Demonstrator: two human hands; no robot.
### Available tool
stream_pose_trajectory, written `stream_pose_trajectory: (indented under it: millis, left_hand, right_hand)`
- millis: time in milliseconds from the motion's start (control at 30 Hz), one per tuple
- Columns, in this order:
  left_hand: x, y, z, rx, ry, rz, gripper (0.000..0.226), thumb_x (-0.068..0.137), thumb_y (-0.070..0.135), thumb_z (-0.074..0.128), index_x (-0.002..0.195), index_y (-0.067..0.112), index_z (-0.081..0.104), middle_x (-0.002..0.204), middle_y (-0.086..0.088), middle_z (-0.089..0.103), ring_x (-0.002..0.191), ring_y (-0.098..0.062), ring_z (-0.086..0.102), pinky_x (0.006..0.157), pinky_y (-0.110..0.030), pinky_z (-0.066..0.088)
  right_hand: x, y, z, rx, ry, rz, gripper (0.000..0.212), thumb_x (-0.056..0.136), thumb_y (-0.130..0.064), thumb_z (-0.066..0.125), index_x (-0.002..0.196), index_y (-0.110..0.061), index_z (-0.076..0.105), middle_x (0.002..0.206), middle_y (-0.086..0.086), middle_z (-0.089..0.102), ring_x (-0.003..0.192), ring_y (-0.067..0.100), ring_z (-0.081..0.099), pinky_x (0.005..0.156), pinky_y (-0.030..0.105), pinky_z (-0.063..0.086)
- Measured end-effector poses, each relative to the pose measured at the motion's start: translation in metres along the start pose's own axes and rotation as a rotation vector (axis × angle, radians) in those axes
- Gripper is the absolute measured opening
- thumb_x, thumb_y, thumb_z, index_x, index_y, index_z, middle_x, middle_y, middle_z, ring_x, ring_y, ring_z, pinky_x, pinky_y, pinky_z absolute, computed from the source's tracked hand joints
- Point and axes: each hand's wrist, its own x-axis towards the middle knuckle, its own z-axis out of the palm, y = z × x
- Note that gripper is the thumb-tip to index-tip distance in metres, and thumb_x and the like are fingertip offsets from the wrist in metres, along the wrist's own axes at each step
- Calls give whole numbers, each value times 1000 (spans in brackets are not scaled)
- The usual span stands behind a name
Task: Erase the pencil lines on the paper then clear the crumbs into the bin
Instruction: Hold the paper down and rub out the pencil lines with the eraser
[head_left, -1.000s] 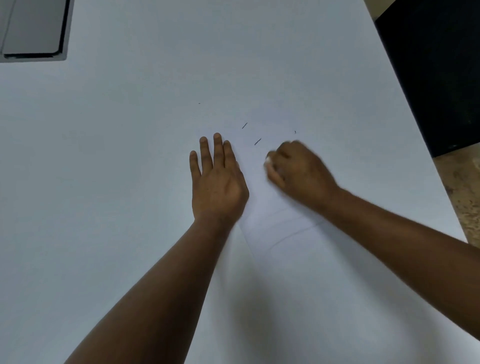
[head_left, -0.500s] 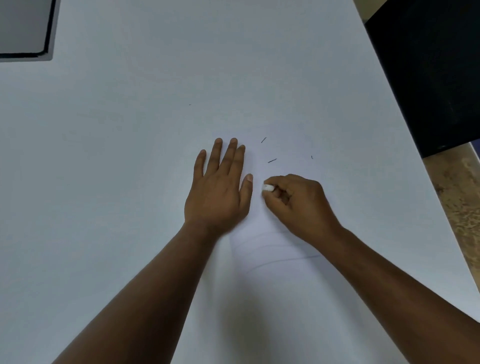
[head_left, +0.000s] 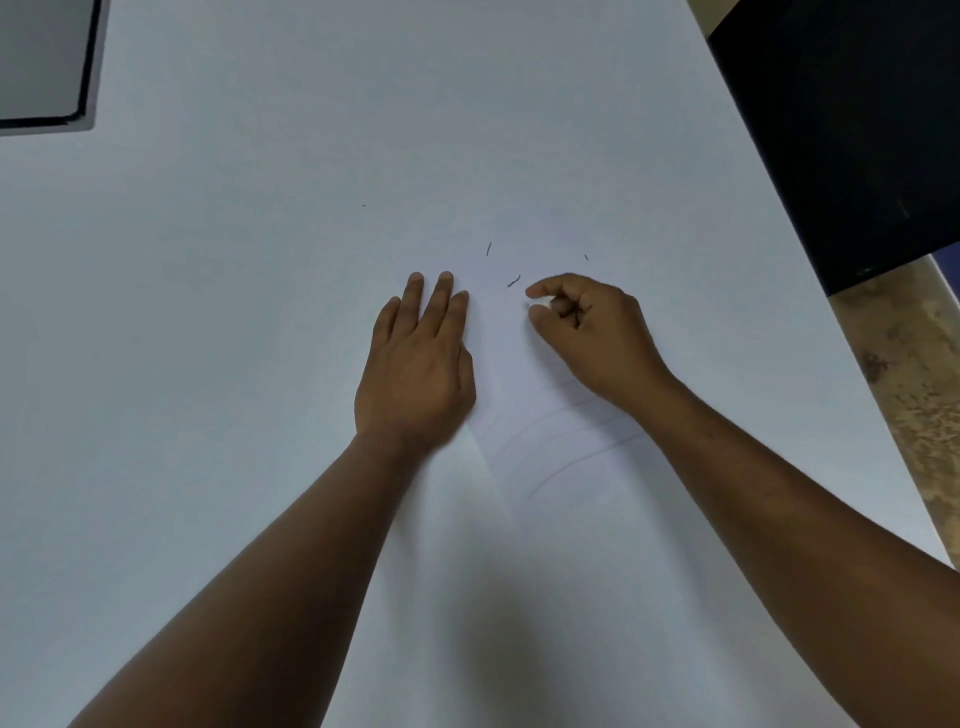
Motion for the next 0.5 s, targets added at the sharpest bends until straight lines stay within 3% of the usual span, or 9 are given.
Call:
stream_pose_trajectory:
  millis: [133,267,433,500]
  left_hand:
    - [0,1,1,7,-2,-28,57,107,30,19,160,11,28,170,-6,19,159,-28,6,128,-42,8]
    - [2,0,2,22,-13,-32,54,110,29,22,161,11,23,171,-6,15,159,-27,2,128,-41,6]
    - [1,1,2,55,-23,-36,55,110,28,21,162,10,22,171,-6,15,159,-28,3,128,-42,6]
    - [2,2,1,42,-31,-51,55,110,28,21,162,10,20,171,-5,14,159,-27,2,128,-41,4]
  right_hand:
    - [-24,-6,9,-143,-148,-160,12,90,-19,68,100,-17,74,83,-3,69,75,6,63,74,19,51]
    - [-41,-7,24,-257,-232,-353,11,92,-19,63,89,-12,71,81,3,63,72,17,59,70,37,52]
    - [-56,-4,33,-477,-193,-503,29,96,-21,48,89,-3,69,78,7,56,68,21,53,60,38,49]
    - [-81,1,32,-470,-250,-486,29,97,-19,48,83,0,65,76,6,52,66,20,49,59,39,45]
